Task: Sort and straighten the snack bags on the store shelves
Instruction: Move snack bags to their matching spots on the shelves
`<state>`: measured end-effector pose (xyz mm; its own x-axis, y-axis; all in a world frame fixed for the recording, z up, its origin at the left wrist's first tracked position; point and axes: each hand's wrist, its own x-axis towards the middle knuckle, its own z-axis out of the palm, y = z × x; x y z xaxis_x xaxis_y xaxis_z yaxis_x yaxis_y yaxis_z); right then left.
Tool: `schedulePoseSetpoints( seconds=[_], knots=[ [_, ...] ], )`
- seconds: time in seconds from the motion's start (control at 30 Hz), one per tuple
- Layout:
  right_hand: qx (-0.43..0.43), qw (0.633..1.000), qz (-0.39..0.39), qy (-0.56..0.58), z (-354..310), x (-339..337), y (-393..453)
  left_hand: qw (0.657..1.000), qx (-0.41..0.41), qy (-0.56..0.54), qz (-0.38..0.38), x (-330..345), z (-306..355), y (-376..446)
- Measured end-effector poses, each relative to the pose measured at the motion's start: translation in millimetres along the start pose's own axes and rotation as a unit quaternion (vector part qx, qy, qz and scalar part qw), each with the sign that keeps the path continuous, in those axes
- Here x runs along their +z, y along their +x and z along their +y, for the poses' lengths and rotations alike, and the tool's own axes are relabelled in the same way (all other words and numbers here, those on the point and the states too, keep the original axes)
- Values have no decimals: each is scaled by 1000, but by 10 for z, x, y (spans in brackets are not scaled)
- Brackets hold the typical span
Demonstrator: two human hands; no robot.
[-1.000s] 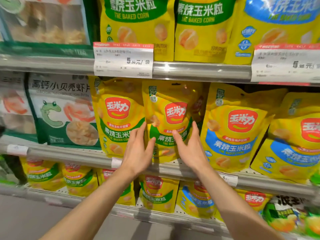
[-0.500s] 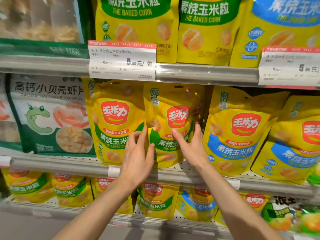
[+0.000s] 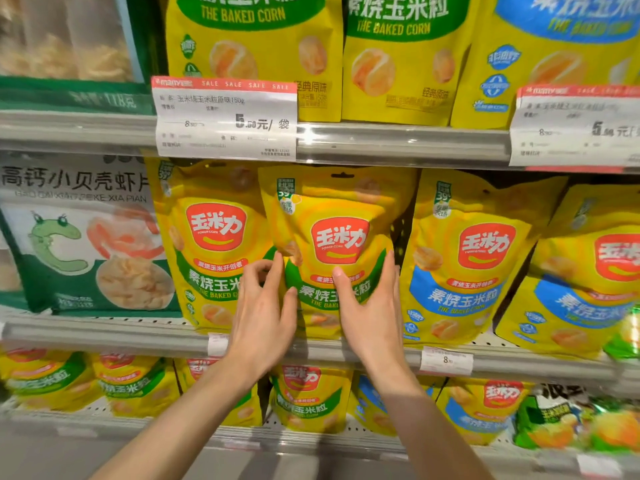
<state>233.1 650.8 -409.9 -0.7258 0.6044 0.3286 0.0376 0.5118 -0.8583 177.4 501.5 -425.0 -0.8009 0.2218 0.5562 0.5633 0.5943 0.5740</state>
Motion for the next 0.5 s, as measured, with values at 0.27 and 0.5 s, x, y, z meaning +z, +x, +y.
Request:
schedulePoseSetpoints(
  seconds=[0.27,0.5],
  knots=[
    [-20,1000,13,-12,16,81,-96,1000,-2,-3,11,12,48,40],
    [-87,994,12,-62,-96,-23,60,999,9,35,2,49,52,75]
  ],
)
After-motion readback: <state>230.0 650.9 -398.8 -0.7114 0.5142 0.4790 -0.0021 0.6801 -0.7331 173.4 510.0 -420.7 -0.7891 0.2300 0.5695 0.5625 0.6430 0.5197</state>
